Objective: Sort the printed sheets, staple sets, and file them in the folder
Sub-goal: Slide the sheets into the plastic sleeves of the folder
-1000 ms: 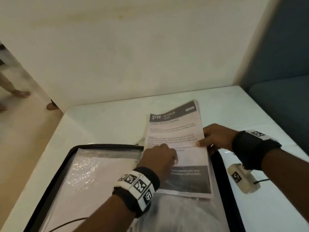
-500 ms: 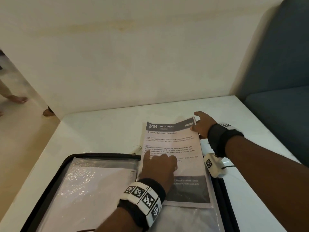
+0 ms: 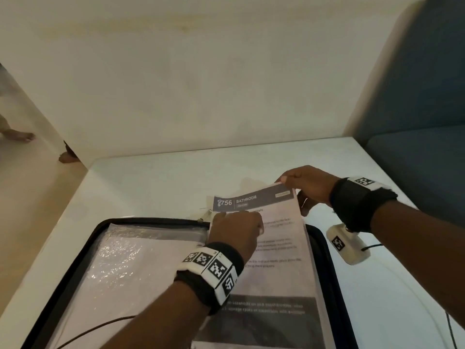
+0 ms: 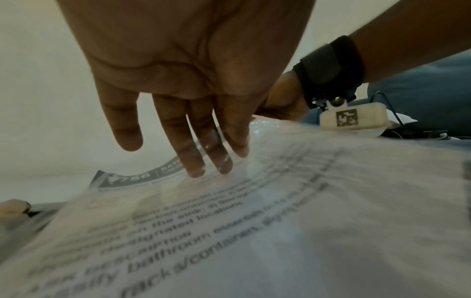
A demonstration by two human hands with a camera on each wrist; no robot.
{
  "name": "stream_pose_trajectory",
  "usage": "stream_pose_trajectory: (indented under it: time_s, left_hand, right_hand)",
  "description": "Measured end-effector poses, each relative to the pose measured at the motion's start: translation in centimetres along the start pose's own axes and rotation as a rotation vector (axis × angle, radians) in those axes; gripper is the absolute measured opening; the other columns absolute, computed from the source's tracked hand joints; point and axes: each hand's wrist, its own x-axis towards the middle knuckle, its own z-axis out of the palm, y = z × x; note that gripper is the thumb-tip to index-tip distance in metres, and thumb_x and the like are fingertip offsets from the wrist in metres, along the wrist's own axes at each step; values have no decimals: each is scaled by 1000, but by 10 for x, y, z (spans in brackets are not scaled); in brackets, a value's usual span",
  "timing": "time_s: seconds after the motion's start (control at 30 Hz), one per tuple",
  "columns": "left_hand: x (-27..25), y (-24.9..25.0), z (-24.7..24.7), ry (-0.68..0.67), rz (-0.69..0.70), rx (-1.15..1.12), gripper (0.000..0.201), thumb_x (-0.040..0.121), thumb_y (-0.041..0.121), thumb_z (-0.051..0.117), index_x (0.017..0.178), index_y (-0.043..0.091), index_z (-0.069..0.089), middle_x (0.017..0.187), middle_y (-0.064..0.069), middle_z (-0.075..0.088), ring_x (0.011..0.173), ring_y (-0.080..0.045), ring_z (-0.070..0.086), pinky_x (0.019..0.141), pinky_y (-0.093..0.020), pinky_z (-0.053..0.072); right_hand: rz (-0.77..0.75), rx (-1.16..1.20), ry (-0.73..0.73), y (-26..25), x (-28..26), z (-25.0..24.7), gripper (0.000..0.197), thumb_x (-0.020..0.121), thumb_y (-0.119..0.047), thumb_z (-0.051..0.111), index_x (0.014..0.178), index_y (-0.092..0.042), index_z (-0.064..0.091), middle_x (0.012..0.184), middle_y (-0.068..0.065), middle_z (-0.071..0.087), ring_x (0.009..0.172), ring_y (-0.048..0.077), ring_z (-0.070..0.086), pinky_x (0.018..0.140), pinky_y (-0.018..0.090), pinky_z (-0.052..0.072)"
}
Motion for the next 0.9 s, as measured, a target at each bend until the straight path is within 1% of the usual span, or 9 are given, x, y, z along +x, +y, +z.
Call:
stream_pose_trajectory:
  time_s: [0.13,0.33,0.47,0.5,0.6,0.63,0.7,0.77,0.9]
  left_hand:
    - [-2,6,0,-63,5,-7,14,96,27,50,100,27,64,102,5,68,92,-18,63,96,-39,47]
    - [3,1,2,21,29,5,11,94,23,54,99,24,64,99,1,62,82,-19,62,78,-36,54]
    - [6,2,3,42,97,-2,14,92,17,55,101,22,64,106,3,53,88,-18,55,79,-37,53]
    - [6,2,3,22,95,-11,14,92,17,54,100,22,64,105,4,55,89,-18,56,81,-37,52]
    - [5,2,2,-27,59,-13,12,94,20,47,95,25,58,93,4,60,82,-19,59,80,-38,51]
    - [5,1,3,-23,60,-2,11,95,21,47,95,26,57,90,5,60,80,-18,59,80,-38,50]
    - [5,1,4,-16,73,8,8,95,23,49,96,27,56,90,6,62,79,-17,60,81,-35,49]
    - [4,1,5,-18,84,-7,7,95,23,51,95,29,55,85,9,61,80,-16,60,80,-31,46]
    - [5,-1,8,-98,63,-84,15,96,23,44,85,32,50,78,12,58,77,-14,58,72,-27,40]
  right_hand:
    - [-6,-166,117,5,7,11,25,93,-4,57,114,-11,66,101,12,67,78,27,71,58,33,60]
    - [-34,-242,-55,-7,-12,14,22,86,2,60,100,-6,75,84,12,74,70,22,73,67,34,62]
    - [-125,-415,-141,-7,-31,23,19,83,-10,64,93,-14,79,65,-16,70,56,-4,60,61,12,49]
    - [-142,-454,-149,-6,-33,27,20,83,-12,62,93,-15,79,64,-20,68,58,-6,58,64,12,47]
    - [-148,-456,-131,-3,-38,31,24,93,-25,55,103,-18,75,93,-10,70,85,3,60,86,27,49]
    - [-154,-474,-135,-2,-39,31,25,93,-34,56,105,-19,72,95,-9,68,89,7,61,87,28,49]
    - [-166,-602,-176,2,-42,31,30,85,-45,66,104,-22,69,88,-12,65,83,9,60,77,24,48]
    - [-165,-738,-222,8,-44,34,27,79,-41,73,100,-25,70,88,-10,66,82,10,60,73,23,47]
    - [-167,-680,-253,12,-46,39,17,80,-26,72,97,-24,76,95,-6,73,84,8,62,80,22,49]
